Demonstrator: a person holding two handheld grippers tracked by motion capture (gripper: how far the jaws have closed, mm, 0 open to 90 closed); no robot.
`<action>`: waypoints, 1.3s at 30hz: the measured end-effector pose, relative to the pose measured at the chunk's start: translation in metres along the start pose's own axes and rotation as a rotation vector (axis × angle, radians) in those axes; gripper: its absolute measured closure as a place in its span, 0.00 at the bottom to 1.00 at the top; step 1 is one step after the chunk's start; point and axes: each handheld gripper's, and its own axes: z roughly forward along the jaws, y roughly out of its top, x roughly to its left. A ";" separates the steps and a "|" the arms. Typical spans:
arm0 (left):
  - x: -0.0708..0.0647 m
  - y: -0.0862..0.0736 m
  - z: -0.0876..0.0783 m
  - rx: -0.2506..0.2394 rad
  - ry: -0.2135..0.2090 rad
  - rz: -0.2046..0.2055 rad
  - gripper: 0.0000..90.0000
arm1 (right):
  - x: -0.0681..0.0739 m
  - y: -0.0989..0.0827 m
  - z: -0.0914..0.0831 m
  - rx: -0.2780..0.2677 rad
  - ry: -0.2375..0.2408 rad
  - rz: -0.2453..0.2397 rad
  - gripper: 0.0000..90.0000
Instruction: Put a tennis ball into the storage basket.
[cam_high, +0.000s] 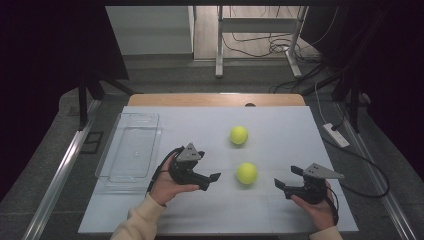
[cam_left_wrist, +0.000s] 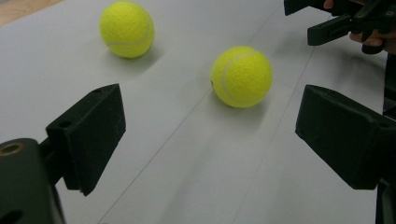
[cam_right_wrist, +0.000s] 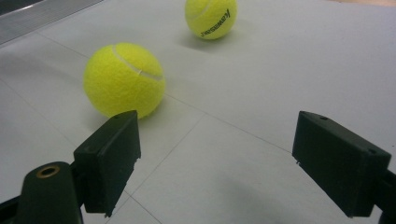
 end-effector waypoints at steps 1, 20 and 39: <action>0.000 0.000 0.001 0.003 -0.001 0.004 0.11 | 0.000 0.000 0.000 0.000 0.000 0.001 0.17; -0.006 0.010 0.017 0.009 -0.034 0.024 0.11 | -0.001 -0.001 -0.001 0.002 -0.006 0.002 0.17; -0.012 0.015 0.039 0.036 -0.062 0.053 0.11 | -0.002 -0.002 -0.003 -0.001 -0.012 0.014 0.17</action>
